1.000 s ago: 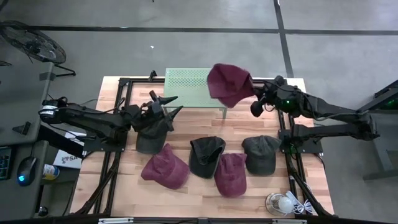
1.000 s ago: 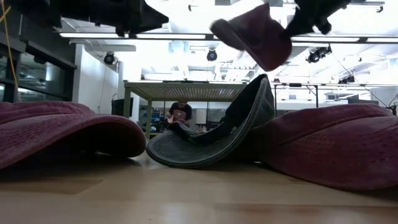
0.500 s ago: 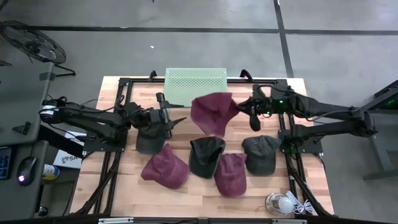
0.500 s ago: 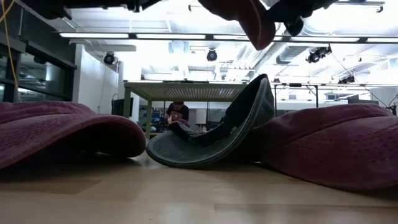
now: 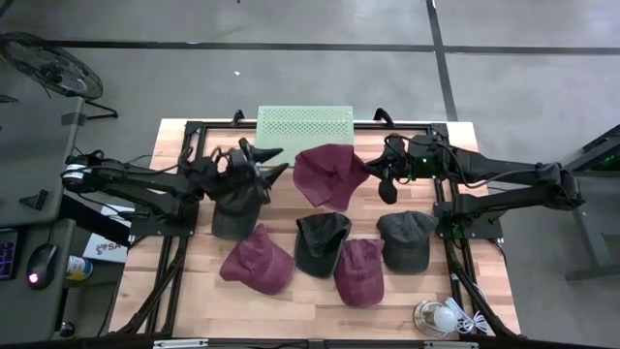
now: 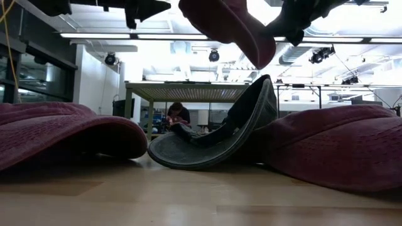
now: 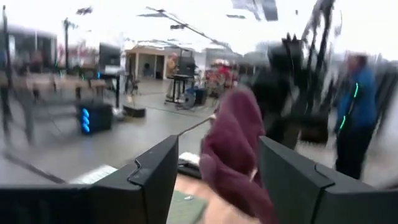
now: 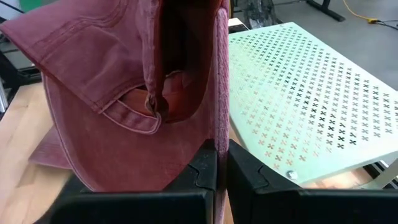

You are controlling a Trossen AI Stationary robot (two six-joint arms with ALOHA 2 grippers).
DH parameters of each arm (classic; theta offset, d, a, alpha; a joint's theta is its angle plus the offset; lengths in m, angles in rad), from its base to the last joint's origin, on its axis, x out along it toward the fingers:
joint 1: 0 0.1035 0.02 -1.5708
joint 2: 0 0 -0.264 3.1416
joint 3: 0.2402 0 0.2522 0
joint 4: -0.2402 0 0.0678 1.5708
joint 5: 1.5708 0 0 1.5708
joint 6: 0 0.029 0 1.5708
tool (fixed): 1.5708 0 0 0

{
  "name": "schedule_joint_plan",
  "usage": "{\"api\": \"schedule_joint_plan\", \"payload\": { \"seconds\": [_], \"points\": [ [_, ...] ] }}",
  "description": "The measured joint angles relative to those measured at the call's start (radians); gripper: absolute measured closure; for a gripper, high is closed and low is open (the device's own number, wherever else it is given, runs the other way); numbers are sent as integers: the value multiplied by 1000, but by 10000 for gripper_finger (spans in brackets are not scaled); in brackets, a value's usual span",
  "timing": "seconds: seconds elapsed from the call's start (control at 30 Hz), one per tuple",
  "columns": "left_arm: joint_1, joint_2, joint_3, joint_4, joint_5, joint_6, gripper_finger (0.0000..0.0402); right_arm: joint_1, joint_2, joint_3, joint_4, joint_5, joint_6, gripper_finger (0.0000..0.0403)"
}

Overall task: Pick & Place hat
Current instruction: Put the top maroon cap on the right side of the shelf

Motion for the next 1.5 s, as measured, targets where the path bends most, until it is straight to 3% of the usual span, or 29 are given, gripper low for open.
{"api": "schedule_joint_plan", "payload": {
  "seconds": [0.17,0.43,0.57,1.03,1.17,1.5],
  "points": [
    [73,0,1,-38,110,-342,188,24,0,0,1,16,0,397],
    [214,0,1,-125,381,-587,188,58,0,0,1,46,-1,397],
    [225,0,1,-123,448,-604,188,57,0,0,0,55,-16,397],
    [225,82,50,-119,507,-605,188,57,76,0,11,55,-34,396],
    [225,103,86,-194,554,-603,188,57,90,0,15,55,-35,395],
    [225,111,94,-296,535,-601,188,57,80,0,23,81,-35,396]
  ]
}}
